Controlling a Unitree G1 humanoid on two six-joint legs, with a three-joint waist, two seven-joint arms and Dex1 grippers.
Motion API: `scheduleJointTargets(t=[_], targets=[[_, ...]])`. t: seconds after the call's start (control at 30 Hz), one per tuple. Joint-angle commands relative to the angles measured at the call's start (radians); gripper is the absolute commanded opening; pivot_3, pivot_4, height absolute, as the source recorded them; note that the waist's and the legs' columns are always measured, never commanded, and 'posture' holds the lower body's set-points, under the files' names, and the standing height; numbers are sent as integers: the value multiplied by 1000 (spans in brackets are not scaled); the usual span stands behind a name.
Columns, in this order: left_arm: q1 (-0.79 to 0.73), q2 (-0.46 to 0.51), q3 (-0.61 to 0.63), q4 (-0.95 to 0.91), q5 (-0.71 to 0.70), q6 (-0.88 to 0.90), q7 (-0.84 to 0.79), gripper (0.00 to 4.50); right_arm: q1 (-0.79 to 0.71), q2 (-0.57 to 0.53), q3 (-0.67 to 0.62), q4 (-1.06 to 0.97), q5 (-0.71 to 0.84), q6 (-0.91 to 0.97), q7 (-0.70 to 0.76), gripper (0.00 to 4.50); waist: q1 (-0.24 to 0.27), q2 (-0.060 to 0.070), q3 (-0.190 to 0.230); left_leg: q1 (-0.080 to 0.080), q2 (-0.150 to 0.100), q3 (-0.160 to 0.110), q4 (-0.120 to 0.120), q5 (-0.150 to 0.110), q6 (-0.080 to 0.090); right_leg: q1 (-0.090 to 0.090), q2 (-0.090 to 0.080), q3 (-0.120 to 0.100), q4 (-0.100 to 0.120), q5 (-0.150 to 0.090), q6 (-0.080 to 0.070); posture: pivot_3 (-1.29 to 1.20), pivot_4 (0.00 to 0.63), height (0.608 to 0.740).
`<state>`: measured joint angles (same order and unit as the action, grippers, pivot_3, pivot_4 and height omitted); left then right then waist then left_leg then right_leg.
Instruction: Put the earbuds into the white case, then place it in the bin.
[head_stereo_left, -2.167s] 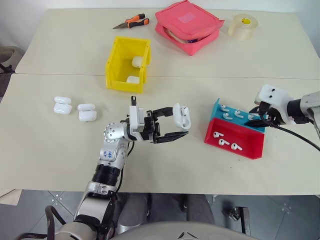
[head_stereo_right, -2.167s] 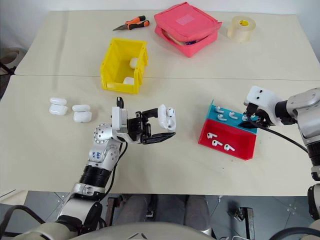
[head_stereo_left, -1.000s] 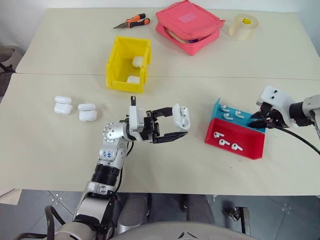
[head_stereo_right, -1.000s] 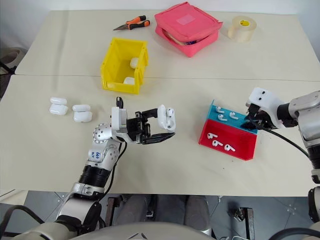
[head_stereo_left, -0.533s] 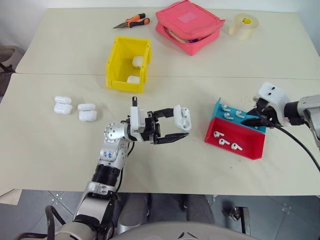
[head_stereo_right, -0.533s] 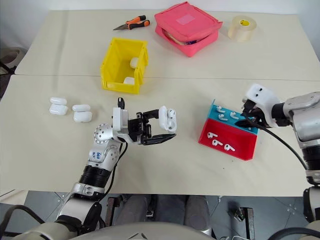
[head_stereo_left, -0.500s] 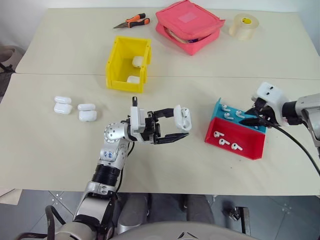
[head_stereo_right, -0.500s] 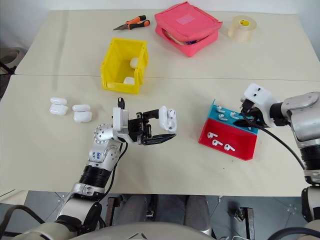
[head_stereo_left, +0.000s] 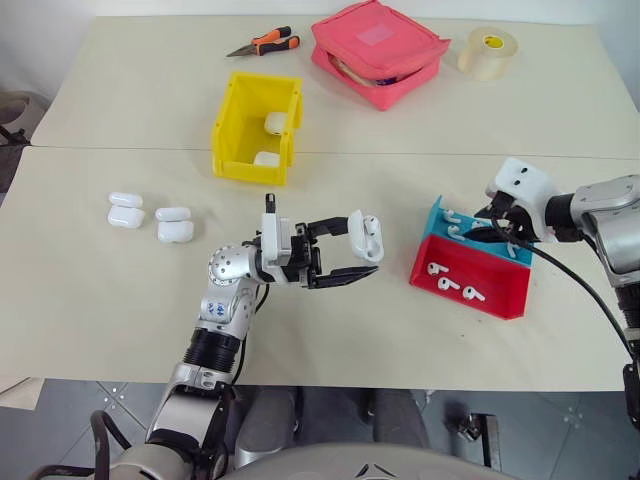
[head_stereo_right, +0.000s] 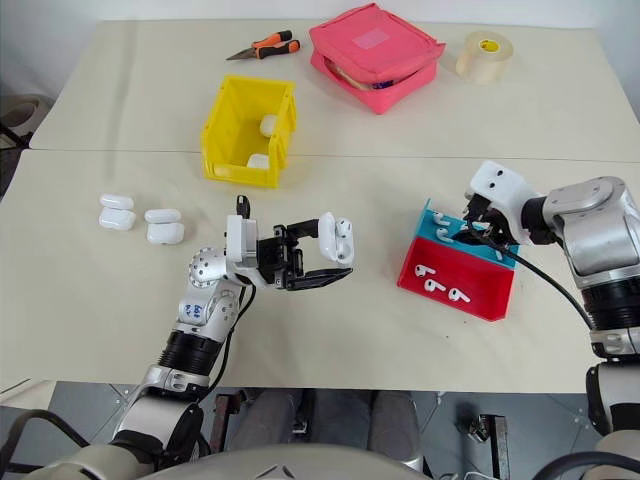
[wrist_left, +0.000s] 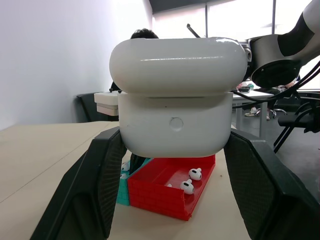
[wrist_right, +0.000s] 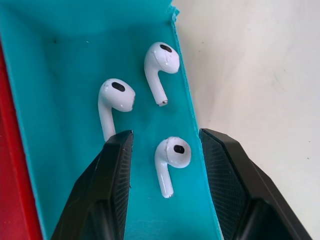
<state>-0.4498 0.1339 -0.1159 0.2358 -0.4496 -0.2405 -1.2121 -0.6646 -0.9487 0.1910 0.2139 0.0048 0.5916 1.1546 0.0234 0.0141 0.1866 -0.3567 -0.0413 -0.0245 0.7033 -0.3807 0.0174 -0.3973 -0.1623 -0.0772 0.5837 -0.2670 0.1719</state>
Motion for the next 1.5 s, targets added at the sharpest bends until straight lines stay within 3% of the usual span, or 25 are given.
scheduleJointTargets(t=[0.03, 0.53, 0.73, 1.07, 1.33, 1.5], targets=[[-2, 2, 6, -49, -13, -3, 9, 2709, -18, -16, 6, 12, -15, -10, 15, 2201, 0, 0, 0, 0, 0, 0, 0, 0, 0, 0, 0, 0, 0, 0, 0, 0, 150, 740], [-1, 4, 4, -61, -11, 3, 20, 2709, -23, -10, 21, 44, -41, -18, 45, 2201, 0, 0, 0, 0, 0, 0, 0, 0, 0, 0, 0, 0, 0, 0, 0, 0, 150, 740], [-2, 8, 5, -64, -11, 6, 22, 2709, -20, -12, 22, 49, -44, -22, 50, 469, 0, 0, 0, 0, 0, 0, 0, 0, 0, 0, 0, 0, 0, 0, 0, 0, 150, 740], [-4, 7, 5, -63, -11, 6, 21, 2709, -19, -14, 7, 21, -32, -4, 50, 469, 0, 0, 0, 0, 0, 0, 0, 0, 0, 0, 0, 0, 0, 0, 0, 0, 150, 740], [-25, -1, 2, -46, -17, 10, 9, 2709, 81, -87, -262, -187, 170, 147, 55, 469, 2, 0, 0, -1, 0, -1, 0, 0, 0, 0, 0, 0, 0, 0, 0, 0, 150, 740], [-54, -8, -3, -23, -26, 31, -11, 2709, 226, 61, -540, -392, 410, 165, 2, 469, 3, 0, 0, -1, 0, -1, 0, 0, 0, 0, 0, -1, 0, 0, 0, 0, 150, 740]])
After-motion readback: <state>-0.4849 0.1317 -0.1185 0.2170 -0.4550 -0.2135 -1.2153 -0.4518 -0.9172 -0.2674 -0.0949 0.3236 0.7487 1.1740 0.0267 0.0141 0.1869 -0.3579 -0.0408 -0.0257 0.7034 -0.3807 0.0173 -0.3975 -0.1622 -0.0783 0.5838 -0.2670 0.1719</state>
